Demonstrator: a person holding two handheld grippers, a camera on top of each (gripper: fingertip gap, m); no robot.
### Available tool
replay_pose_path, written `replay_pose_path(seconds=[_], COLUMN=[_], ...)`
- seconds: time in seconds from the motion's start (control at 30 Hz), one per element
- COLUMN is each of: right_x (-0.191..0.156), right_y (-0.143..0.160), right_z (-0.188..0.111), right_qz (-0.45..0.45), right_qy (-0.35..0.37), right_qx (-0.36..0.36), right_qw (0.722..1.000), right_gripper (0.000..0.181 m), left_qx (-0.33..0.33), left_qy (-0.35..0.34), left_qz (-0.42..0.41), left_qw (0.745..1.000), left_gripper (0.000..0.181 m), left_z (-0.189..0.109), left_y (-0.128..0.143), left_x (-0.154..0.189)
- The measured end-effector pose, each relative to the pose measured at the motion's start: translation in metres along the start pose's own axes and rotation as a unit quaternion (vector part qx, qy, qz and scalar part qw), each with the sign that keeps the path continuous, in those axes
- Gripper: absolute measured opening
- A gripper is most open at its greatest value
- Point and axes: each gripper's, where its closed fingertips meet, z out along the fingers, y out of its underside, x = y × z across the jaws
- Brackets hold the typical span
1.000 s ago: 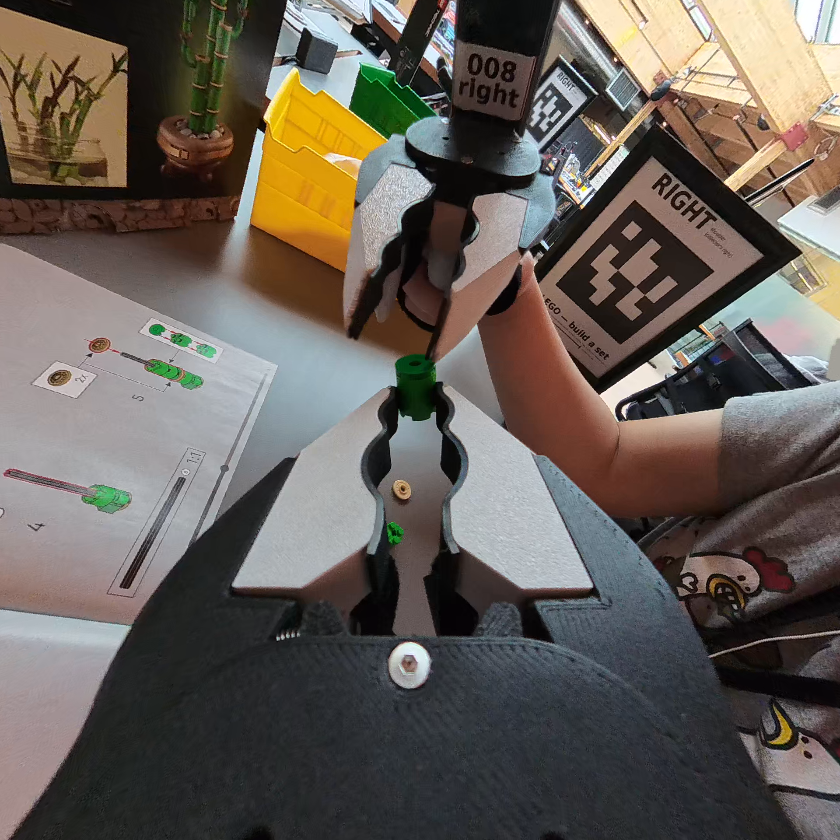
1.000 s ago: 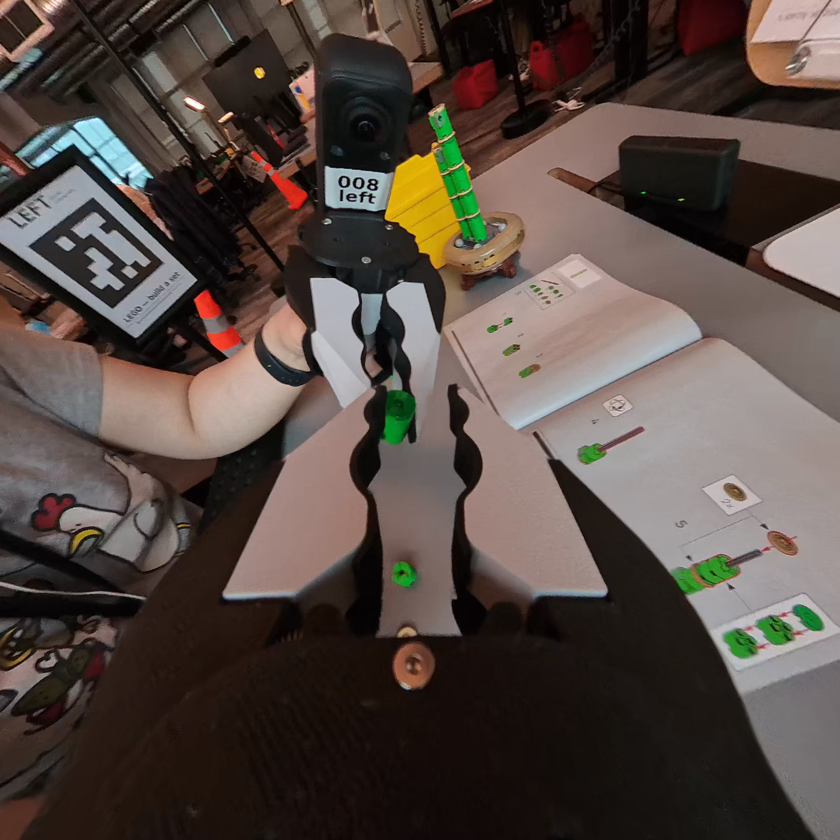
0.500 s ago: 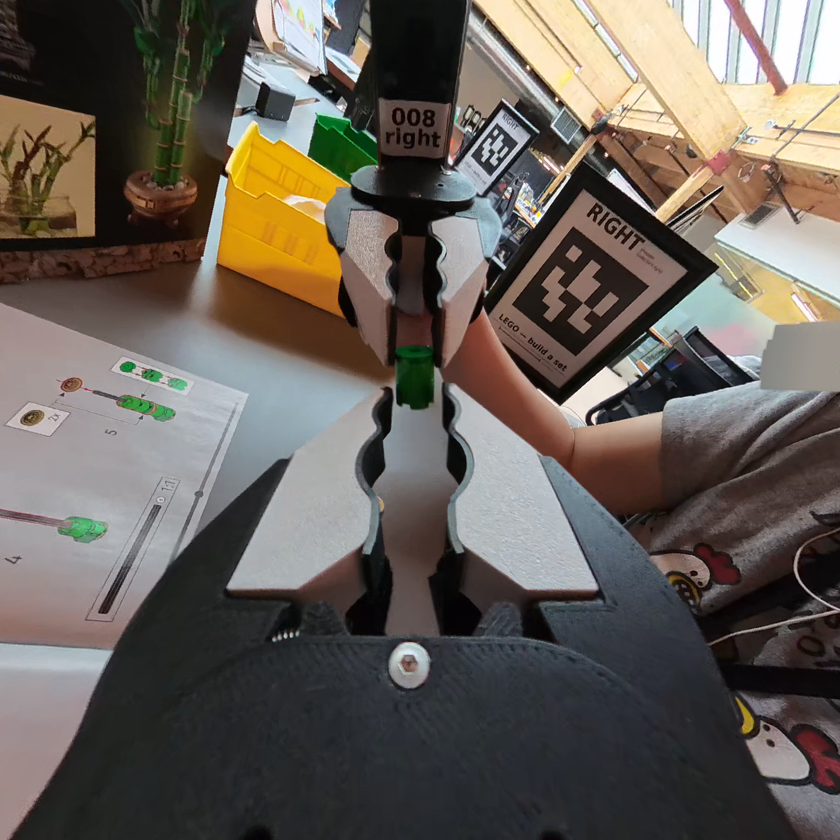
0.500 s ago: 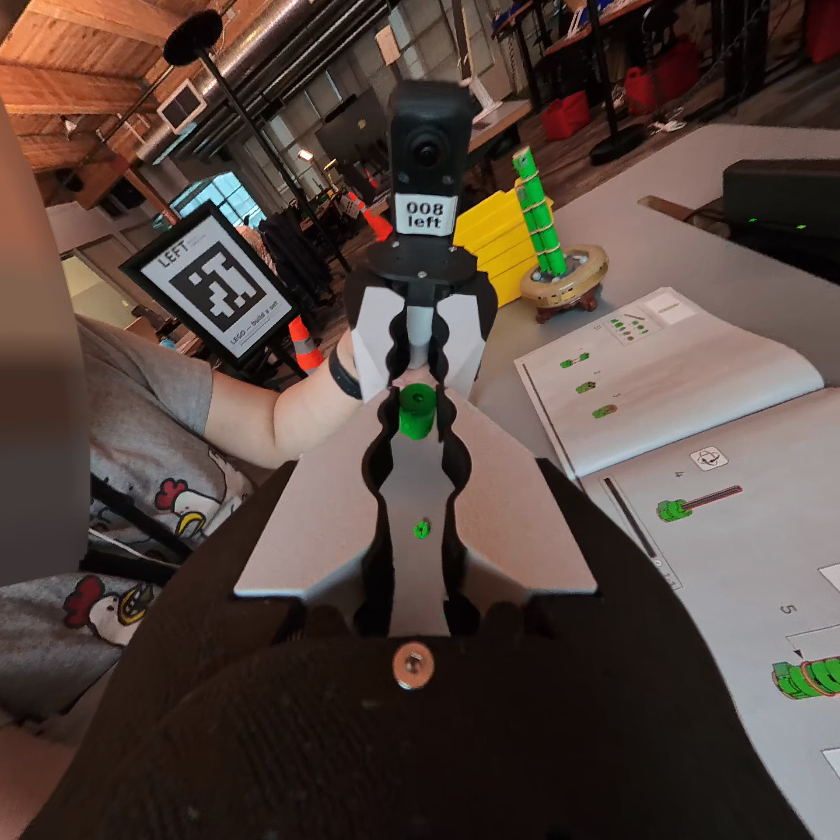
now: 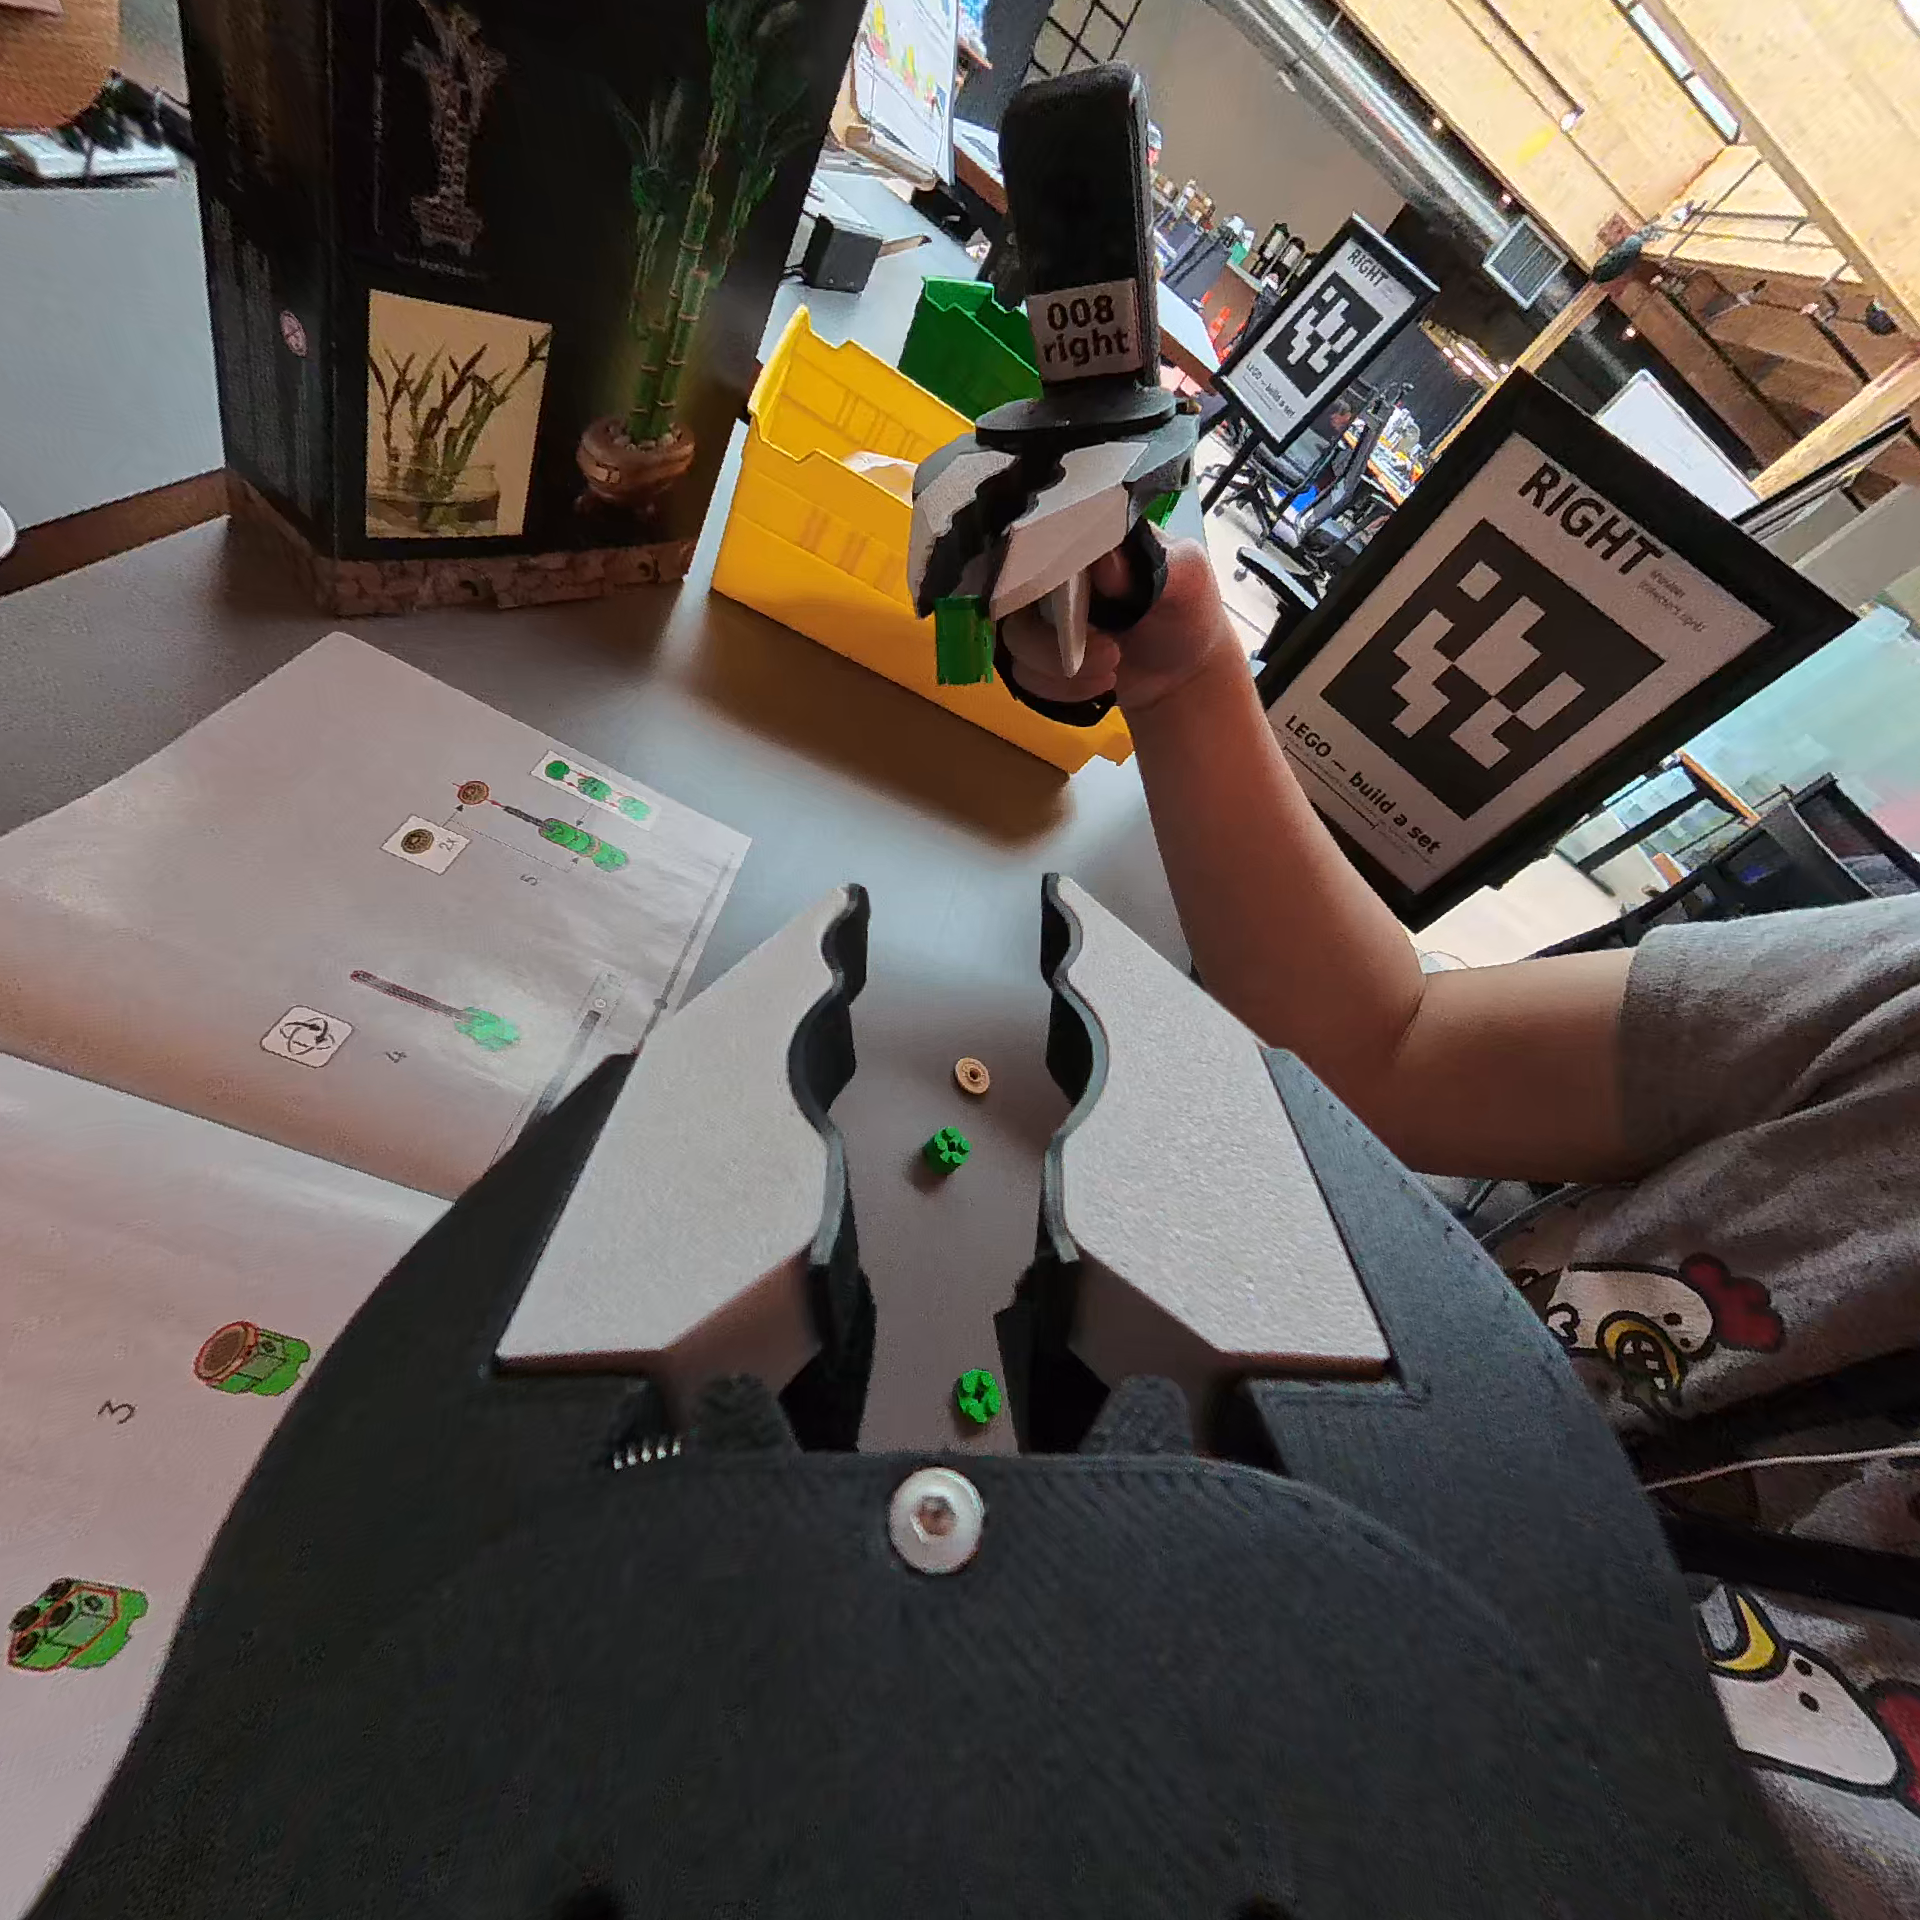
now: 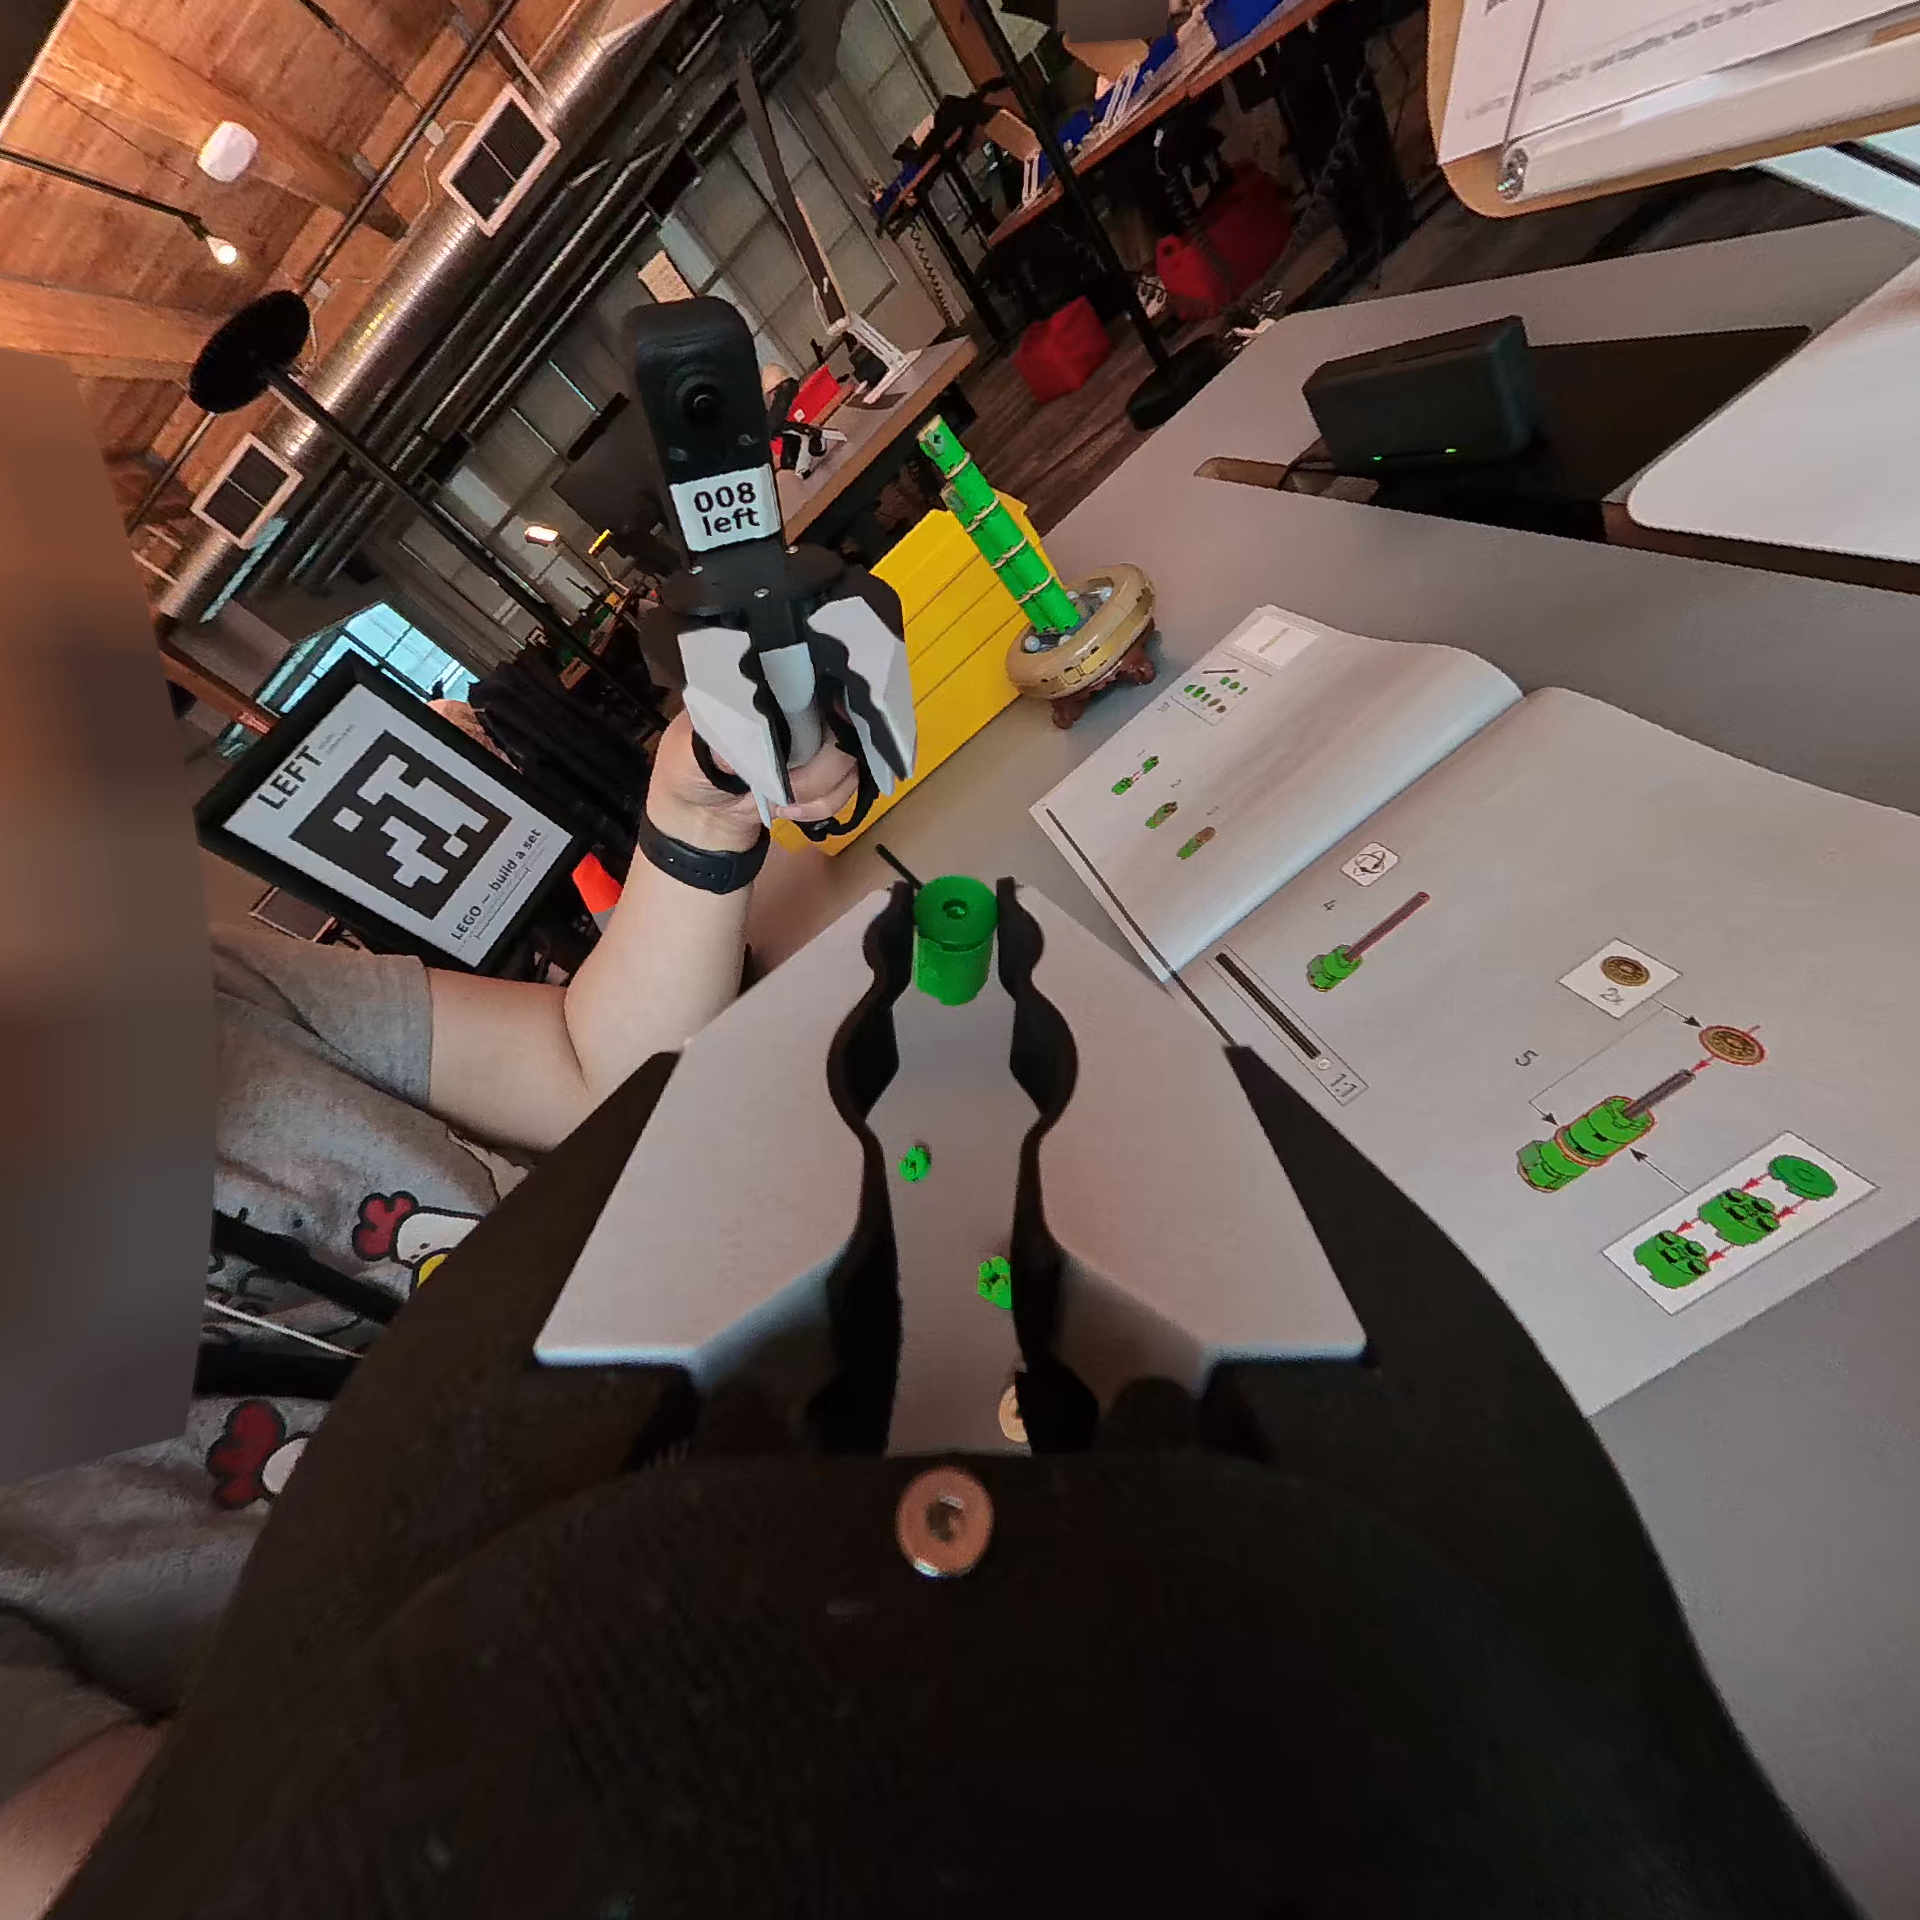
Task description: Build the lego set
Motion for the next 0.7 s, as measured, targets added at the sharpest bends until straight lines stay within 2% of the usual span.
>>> replay_pose_path(seconds=[0.17,0.7], right_x=[-0.002,-0.016], right_y=[0.003,-0.001], right_z=[0.005,0.016], right_qz=[-0.005,-0.028], right_qy=[-0.001,0.0], right_qx=[-0.011,-0.024], right_qw=[1.0,0.999], right_gripper=[0.015,0.015], left_qx=[-0.02,-0.014], left_qy=[0.0,-0.015], left_qz=[0.012,0.012], left_qw=[1.0,1.0], left_gripper=[0.031,0.03], left_z=[0.006,-0.001], left_y=[0.005,0.001], left_x=[0.005,0.006])
